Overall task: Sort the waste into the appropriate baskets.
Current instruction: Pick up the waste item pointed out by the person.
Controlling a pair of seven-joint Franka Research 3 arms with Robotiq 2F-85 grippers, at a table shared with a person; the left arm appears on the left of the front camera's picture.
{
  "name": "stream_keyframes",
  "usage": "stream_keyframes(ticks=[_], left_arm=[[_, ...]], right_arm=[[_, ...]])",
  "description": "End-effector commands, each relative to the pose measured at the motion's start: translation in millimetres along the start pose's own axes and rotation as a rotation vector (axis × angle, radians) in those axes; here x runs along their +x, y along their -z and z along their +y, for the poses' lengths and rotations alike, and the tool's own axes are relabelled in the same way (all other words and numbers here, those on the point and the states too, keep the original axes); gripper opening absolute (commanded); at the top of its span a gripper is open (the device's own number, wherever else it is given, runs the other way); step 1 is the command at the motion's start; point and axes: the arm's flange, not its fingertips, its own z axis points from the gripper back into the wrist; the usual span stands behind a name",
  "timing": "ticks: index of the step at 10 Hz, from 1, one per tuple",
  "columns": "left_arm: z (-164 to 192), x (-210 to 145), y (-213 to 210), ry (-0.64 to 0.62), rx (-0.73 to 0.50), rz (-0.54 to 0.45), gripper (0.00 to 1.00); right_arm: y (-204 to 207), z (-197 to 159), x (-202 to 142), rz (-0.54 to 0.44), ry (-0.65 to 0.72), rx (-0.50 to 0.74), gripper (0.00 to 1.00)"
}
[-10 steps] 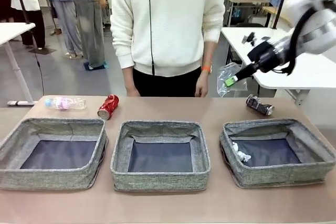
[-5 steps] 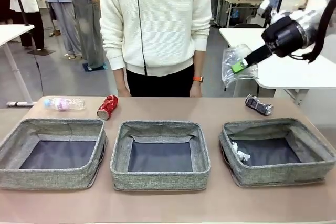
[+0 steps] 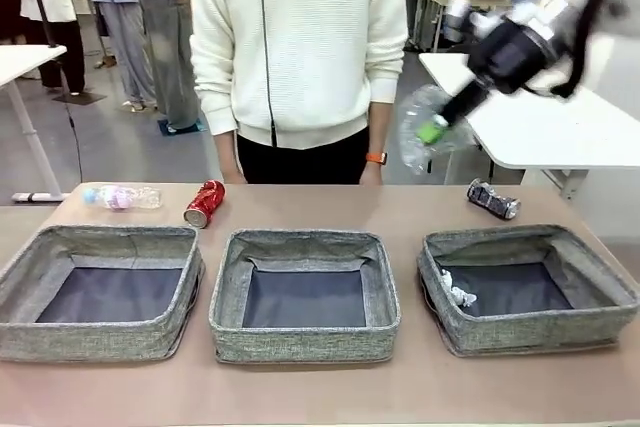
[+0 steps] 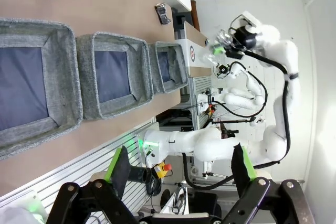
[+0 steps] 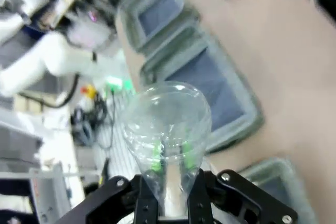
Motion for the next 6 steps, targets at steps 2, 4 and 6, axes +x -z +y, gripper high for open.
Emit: stream_keyframes(ticks=[2,4,6], left_arm=[[-2.3,0.6,-0.2,0.016,-0.017,-0.005,1.00],[-2.3,0.6,-0.2,0.016,-0.017,-0.005,1.00],[-2.3,0.6,-0.2,0.016,-0.017,-0.005,1.00]], right_arm=[[66.4,107.4,99.5,0.338,0.151,-0.167,0.16],[109.7,162.0,126.3,0.336,0.217,-0.270,0.16],[134.7,195.8,144.5,0.246,0.212,-0.460,0.16]])
